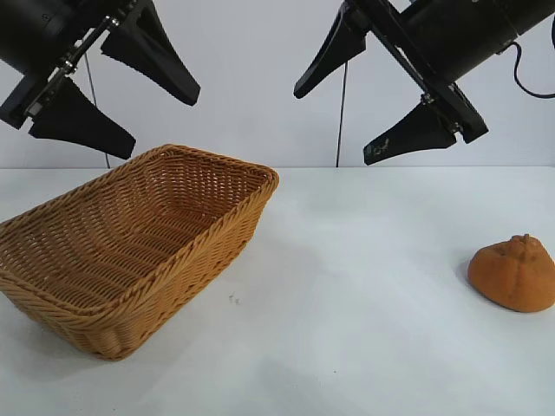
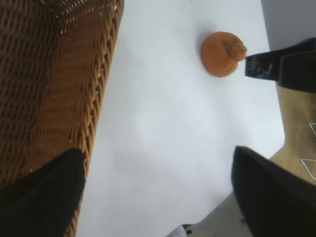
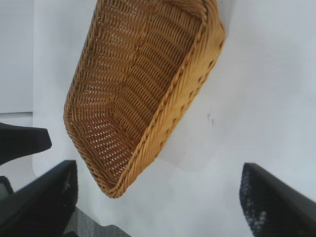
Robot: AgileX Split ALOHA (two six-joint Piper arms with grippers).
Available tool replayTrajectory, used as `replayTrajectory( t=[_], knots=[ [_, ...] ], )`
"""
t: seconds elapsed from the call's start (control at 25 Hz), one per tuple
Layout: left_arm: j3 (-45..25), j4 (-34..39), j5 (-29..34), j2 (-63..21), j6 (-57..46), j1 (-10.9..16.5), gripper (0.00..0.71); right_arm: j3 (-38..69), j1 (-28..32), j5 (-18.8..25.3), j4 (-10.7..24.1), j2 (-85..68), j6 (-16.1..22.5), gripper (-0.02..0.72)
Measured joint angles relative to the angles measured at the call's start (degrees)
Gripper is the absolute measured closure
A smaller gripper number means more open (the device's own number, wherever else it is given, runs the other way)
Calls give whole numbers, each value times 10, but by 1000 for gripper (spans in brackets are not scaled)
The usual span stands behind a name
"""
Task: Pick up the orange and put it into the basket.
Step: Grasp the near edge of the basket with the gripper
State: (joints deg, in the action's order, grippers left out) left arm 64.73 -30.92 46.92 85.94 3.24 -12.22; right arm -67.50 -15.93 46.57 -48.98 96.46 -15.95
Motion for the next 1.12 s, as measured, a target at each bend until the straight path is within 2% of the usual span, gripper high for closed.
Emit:
replayTrajectory(
  t=[0.12, 0.24, 0.36, 0.52, 0.72, 1.0, 1.12],
  knots=[
    [0, 103, 13, -38, -184, 0, 130, 0, 0, -1, 0, 0, 0, 93],
    [-12, 161, 22, -61, -327, -5, 130, 0, 0, -1, 0, 0, 0, 93],
    [-44, 184, 21, -66, -436, -7, 130, 0, 0, -1, 0, 0, 0, 93],
    [-111, 191, -2, -66, -527, -7, 130, 0, 0, -1, 0, 0, 0, 93],
    [-167, 192, -65, -61, -569, -7, 130, 0, 0, -1, 0, 0, 0, 93],
    [-169, 190, -89, -26, -573, -7, 130, 0, 0, -1, 0, 0, 0, 93],
    [-170, 183, -114, 14, -573, -7, 130, 0, 0, -1, 0, 0, 0, 93]
  ],
)
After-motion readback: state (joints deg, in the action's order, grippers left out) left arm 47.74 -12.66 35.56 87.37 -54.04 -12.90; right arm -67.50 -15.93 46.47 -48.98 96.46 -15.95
